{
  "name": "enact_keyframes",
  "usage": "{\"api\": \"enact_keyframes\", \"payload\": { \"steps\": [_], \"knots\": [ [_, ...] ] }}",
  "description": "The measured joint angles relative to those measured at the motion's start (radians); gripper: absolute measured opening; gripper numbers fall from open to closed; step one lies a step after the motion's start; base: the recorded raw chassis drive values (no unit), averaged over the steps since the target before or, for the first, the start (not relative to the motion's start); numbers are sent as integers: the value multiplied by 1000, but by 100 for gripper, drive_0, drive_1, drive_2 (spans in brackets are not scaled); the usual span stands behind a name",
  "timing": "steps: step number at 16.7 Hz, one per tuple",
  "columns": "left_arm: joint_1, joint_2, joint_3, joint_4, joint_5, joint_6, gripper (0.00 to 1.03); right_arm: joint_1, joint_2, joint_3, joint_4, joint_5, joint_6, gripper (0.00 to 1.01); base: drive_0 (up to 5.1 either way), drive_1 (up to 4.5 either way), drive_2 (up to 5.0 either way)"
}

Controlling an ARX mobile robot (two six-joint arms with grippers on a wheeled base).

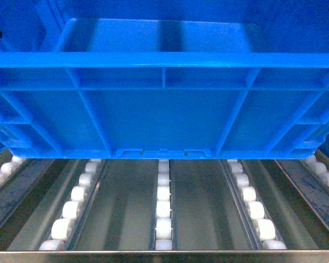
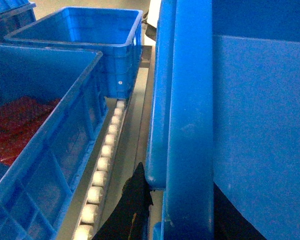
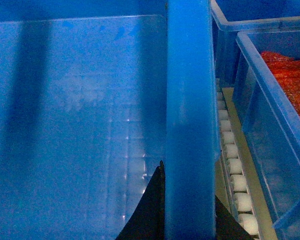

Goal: Place box next to blue box on left shelf

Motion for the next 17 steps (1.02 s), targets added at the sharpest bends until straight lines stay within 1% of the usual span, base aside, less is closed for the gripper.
{"api": "enact_keyframes", "payload": {
  "steps": [17],
  "knots": [
    [0, 0, 0, -1, 0, 0, 16, 0, 0, 0, 0, 0, 0, 8, 0, 0, 0]
  ]
}}
